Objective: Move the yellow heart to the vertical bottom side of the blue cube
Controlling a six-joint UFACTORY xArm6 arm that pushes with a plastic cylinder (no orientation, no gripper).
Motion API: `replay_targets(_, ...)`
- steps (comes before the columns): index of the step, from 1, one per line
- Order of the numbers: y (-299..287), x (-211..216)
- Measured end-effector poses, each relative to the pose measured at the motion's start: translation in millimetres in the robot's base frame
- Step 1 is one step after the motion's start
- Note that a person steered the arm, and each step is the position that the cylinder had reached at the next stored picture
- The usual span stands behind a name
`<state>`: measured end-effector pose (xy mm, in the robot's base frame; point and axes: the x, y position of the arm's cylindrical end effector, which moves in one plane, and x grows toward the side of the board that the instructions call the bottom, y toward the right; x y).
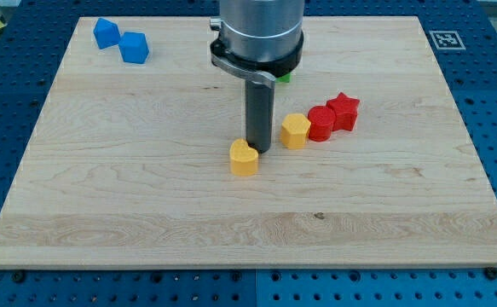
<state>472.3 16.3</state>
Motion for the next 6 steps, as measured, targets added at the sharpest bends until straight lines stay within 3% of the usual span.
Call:
replay_targets(2,15.6,17.2)
replay_targets(4,-54.4,33.5)
replay_targets(6,-111.0,15.7)
